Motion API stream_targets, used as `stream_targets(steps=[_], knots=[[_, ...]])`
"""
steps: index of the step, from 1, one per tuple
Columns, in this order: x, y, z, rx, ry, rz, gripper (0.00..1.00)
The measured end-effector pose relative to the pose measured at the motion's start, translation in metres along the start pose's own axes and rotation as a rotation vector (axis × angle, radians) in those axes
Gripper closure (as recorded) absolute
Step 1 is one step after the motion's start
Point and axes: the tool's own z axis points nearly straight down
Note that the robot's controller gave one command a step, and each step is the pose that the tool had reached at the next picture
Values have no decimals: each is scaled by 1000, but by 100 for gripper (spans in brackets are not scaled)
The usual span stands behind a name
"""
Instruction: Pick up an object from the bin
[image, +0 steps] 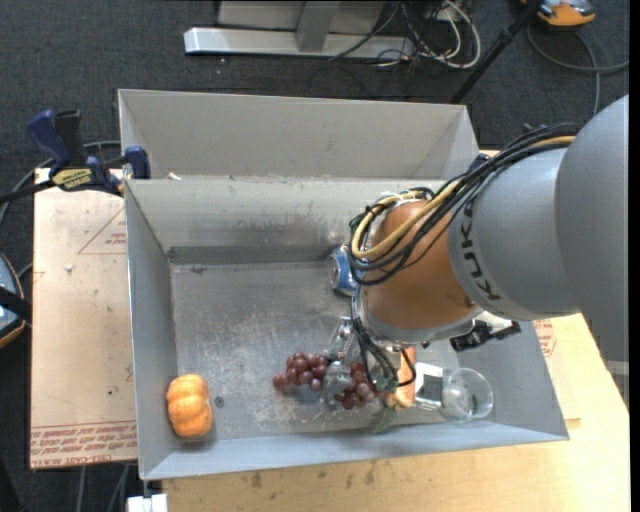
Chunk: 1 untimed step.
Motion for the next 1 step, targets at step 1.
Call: stream_targets(steps=[1], knots=[[-1,0,-16,-1,-3,0,100]])
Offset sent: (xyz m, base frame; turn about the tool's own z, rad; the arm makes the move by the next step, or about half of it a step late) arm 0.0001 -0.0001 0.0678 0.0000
